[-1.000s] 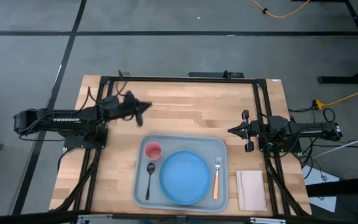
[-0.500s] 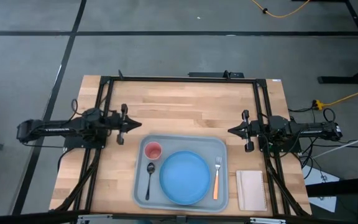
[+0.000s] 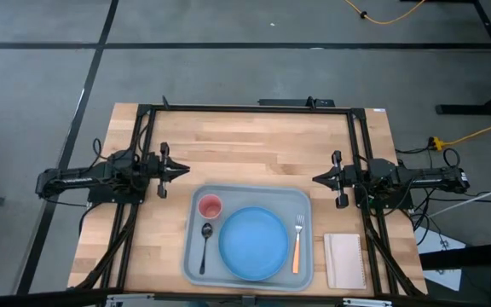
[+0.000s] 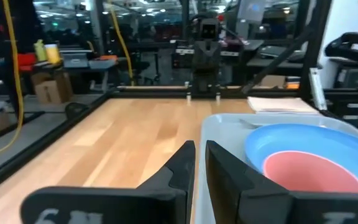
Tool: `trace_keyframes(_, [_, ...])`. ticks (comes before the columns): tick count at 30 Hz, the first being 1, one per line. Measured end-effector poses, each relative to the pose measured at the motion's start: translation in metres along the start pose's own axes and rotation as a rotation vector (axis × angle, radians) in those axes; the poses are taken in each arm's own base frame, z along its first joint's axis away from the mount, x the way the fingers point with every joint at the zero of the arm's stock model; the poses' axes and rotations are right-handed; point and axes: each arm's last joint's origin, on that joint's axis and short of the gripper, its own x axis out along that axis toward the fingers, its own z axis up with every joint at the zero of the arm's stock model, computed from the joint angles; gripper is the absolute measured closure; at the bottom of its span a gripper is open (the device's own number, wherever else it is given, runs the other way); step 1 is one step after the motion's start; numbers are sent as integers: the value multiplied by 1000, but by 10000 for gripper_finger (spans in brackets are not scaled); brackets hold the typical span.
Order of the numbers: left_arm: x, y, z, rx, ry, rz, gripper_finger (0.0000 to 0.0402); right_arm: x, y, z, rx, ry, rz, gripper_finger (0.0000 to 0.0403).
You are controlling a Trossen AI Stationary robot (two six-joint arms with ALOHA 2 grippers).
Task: Pick and place plate/cup/fork/spoon on tray
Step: Return to Home Position
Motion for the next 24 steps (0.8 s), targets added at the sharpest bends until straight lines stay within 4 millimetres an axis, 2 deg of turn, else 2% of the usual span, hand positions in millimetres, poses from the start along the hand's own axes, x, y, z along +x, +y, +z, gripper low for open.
trace_keyframes(24, [1, 0, -2, 23, 24, 40, 400, 0, 0, 0, 0, 0, 0, 386])
